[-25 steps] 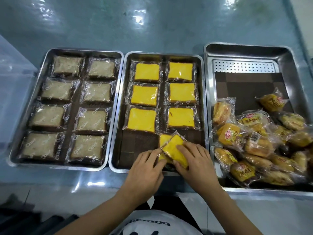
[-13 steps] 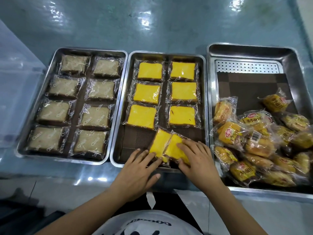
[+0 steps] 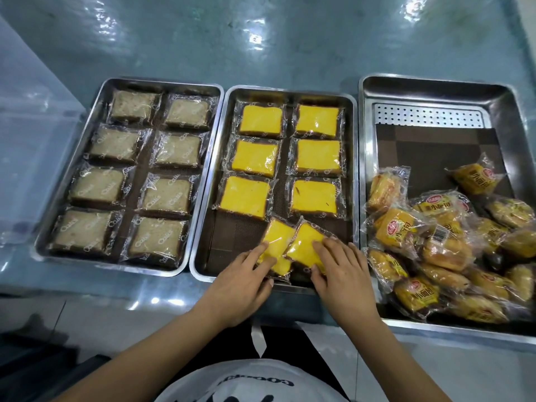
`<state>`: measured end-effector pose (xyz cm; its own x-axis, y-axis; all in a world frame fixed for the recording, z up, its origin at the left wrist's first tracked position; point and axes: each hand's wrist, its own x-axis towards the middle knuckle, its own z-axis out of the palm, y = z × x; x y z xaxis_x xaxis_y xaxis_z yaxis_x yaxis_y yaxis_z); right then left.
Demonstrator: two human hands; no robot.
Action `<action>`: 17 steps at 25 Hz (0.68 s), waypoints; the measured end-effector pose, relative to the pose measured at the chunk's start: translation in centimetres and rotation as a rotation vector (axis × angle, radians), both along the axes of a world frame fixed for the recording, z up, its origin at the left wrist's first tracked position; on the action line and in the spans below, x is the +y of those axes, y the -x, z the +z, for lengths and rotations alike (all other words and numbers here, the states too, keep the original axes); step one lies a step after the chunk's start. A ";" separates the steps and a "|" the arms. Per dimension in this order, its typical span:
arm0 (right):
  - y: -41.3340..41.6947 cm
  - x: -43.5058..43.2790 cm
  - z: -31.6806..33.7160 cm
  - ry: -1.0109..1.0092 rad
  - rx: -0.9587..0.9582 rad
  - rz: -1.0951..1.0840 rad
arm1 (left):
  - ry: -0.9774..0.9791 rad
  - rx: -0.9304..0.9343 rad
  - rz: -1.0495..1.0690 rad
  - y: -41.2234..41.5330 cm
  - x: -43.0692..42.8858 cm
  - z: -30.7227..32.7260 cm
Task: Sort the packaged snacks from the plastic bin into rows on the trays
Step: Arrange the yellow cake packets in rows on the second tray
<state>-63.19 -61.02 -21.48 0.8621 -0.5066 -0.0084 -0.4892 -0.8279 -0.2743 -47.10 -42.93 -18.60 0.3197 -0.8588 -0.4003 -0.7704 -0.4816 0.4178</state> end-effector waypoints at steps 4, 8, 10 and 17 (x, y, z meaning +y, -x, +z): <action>-0.8 0.1 -0.2 0.009 -0.007 -0.016 | -0.054 0.030 -0.013 2.0 -1.0 1.1; -1.4 0.0 0.0 0.033 -0.002 -0.036 | 0.001 0.091 -0.019 2.3 -1.8 1.5; -1.6 -0.3 0.0 0.040 -0.012 -0.036 | 0.039 0.136 -0.013 1.9 -2.1 1.9; -2.7 -0.6 0.5 0.110 -0.042 -0.106 | 0.089 0.040 -0.006 -2.0 -3.0 2.1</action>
